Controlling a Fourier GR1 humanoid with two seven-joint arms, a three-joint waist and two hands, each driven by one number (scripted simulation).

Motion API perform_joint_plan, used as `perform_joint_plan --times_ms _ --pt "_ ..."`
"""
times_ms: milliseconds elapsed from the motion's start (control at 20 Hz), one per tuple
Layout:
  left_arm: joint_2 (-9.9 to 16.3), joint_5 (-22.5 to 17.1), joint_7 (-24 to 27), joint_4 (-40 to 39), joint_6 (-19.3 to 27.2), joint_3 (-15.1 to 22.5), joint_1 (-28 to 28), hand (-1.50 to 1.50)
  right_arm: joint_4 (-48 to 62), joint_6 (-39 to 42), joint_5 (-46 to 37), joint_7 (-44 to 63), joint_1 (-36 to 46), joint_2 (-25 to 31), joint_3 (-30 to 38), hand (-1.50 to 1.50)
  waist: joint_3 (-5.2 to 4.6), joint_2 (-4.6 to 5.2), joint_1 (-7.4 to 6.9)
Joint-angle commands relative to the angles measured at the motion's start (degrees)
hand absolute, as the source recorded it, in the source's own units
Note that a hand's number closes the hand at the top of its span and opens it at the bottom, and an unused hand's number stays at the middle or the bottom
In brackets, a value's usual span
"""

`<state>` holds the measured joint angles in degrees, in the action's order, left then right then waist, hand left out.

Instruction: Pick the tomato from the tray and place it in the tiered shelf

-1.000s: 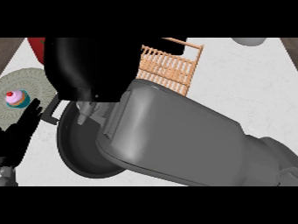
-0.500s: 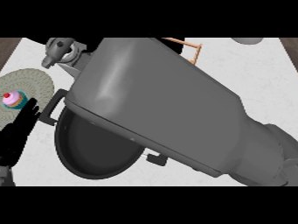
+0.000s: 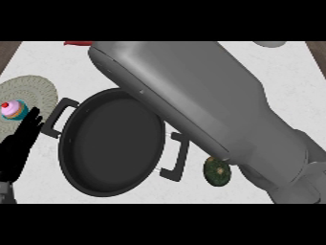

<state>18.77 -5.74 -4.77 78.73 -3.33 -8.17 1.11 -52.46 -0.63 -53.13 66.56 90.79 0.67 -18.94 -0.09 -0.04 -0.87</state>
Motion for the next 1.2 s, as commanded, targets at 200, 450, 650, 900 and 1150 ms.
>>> perform_joint_plan --times_ms 200,450,650,900,1150 --pt "-2.31 1.70 1.21 0.56 1.54 1.26 -0.31 0.00 11.20 -7.34 -3.53 1.03 -0.70 -0.63 5.93 1.50 0.00 0.47 -0.67" --pt "-2.34 1.34 0.49 1.61 1.16 1.01 -0.20 0.00 12.76 -10.49 -3.95 -2.28 -3.76 0.01 8.93 1.50 0.05 0.38 -0.39" --pt "1.00 -0.60 -0.49 1.21 -1.68 -1.35 0.45 0.00 15.06 -16.15 -6.48 1.28 -4.48 1.28 12.00 1.50 0.04 0.53 -0.64" --pt "-1.24 0.93 -0.38 4.09 -0.33 0.14 -2.68 0.00 21.67 -13.28 -7.96 -3.49 -4.13 -0.57 12.10 -1.50 0.05 0.32 -0.82" --pt "-0.91 1.80 0.85 1.56 -0.77 -0.23 -1.30 0.00 21.67 -17.63 -6.44 -9.20 -2.94 2.08 16.08 -1.50 0.04 0.46 -0.64"
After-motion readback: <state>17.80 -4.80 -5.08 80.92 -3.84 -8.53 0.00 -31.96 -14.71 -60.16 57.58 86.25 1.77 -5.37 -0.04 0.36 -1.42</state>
